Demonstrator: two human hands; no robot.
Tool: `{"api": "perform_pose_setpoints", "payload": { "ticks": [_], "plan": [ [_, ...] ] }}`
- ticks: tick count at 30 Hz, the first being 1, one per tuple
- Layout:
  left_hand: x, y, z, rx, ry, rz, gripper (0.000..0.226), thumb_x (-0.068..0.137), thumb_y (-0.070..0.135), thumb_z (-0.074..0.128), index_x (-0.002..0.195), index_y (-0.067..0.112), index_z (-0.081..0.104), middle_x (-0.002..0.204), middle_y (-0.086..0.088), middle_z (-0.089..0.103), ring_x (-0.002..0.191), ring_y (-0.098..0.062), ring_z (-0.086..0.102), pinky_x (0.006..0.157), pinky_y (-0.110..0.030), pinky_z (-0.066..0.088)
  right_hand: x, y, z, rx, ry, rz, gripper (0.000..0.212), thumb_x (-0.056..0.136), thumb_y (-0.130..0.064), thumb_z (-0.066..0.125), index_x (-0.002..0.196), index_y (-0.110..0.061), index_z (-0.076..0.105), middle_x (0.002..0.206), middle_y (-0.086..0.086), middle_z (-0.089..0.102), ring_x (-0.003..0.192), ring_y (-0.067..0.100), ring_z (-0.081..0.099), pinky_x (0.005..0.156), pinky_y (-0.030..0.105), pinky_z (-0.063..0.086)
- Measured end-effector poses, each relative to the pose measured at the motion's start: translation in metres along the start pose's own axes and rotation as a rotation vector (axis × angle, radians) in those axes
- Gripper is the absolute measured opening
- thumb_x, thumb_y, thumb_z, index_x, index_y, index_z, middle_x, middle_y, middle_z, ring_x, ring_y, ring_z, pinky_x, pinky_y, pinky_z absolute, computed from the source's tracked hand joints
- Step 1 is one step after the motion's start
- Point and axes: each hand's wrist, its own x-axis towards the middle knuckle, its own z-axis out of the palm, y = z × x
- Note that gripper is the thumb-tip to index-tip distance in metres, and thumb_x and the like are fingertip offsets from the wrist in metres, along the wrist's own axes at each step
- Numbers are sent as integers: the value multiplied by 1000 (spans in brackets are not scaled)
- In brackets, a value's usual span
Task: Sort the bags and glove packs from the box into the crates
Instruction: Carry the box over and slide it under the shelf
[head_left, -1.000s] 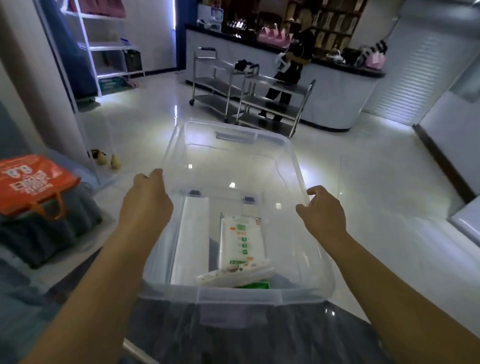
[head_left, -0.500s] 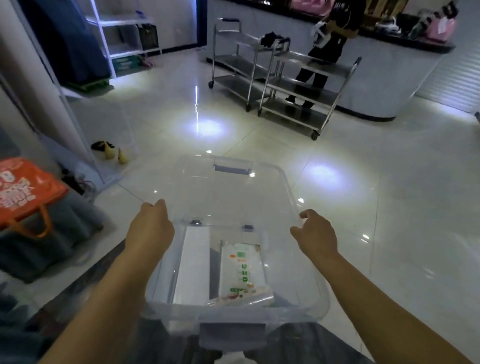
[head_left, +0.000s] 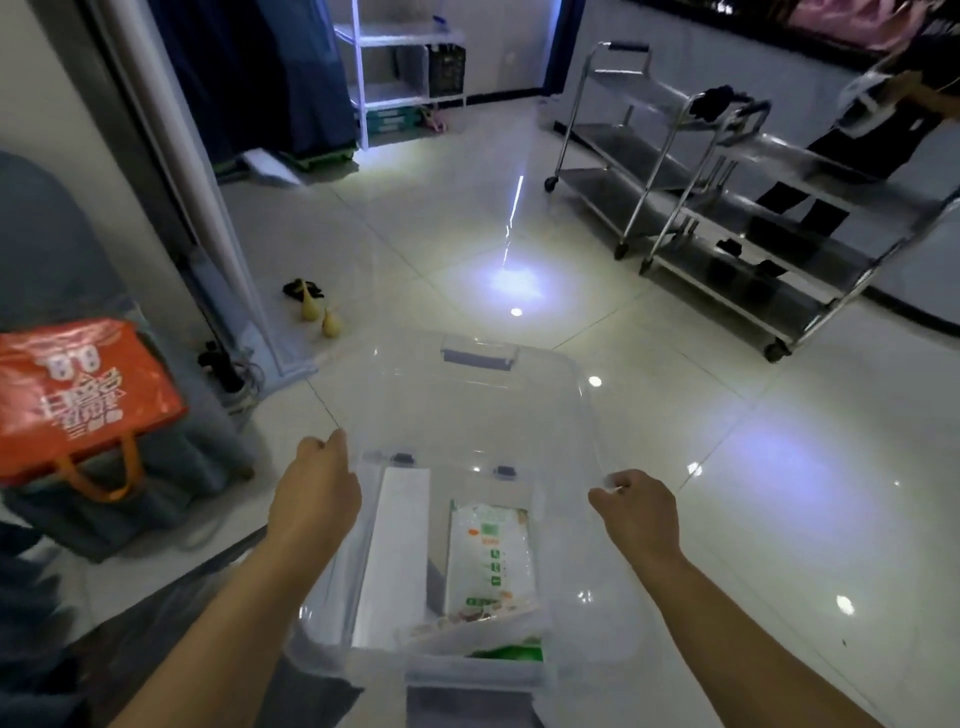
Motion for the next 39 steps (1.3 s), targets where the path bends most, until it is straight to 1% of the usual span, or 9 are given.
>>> {"api": "perform_pose_setpoints", "payload": {
  "ticks": [4,7,10,14,22,26,30,34,39],
  "plan": [
    [108,18,7,-24,-29,14,33,88,2,44,121,4,45,114,-19,48,83,-30,51,72,-31,40,92,-46,28,18,6,-5,31,77,-19,67,105,-7,65,91,4,66,74,15,55,63,24,38],
    [200,36,2,-18,-47,31,43,89,4,46,132,5,39,123,-21,48,102,-34,54,80,-33,41,162,-94,44,54,25,5,31,77,-19,67,106,-8,65,88,3,65,75,16,58,64,24,40],
    [287,58,-9,-77,-43,55,49,88,5,49,136,5,36,124,-22,49,108,-35,52,79,-34,41,232,-142,51,97,48,-2,32,78,-19,67,108,-8,64,88,2,63,77,17,59,67,24,41],
    [382,90,-16,-214,-62,23,63,88,7,52,144,14,24,134,-19,46,118,-34,49,96,-41,41,314,-188,56,127,86,-23,30,78,-19,67,105,-6,66,86,5,66,74,18,60,63,24,40],
    [583,153,17,-257,-56,38,61,87,6,54,142,10,28,131,-19,49,113,-33,51,96,-36,40,522,-253,99,142,82,-67,33,79,-20,69,108,-7,64,90,7,66,79,21,61,71,25,43],
    [689,195,17,-221,-35,-23,62,87,8,55,143,9,28,130,-19,51,115,-32,50,98,-37,40,641,-303,117,165,33,-73,33,77,-19,70,107,-7,65,87,6,65,74,19,60,67,23,40],
    [789,226,6,-232,-23,-96,62,86,9,57,142,7,29,130,-19,51,118,-33,49,100,-38,39,749,-372,128,171,-15,-102,30,76,-16,69,104,-7,66,82,5,64,72,20,60,68,26,45],
    [882,239,-4,-186,1,-115,51,84,9,58,132,2,40,117,-21,57,103,-34,55,85,-34,43,838,-439,149,144,-45,-161,22,75,-15,68,97,-11,65,68,-2,58,58,9,53,54,21,39],
    [1024,252,-6,-139,7,-101,35,86,13,57,117,1,49,109,-18,57,89,-28,55,69,-28,40,954,-515,196,135,-51,-168,28,75,-15,68,103,-10,65,70,-4,60,63,16,59,67,30,51]
  ]
}}
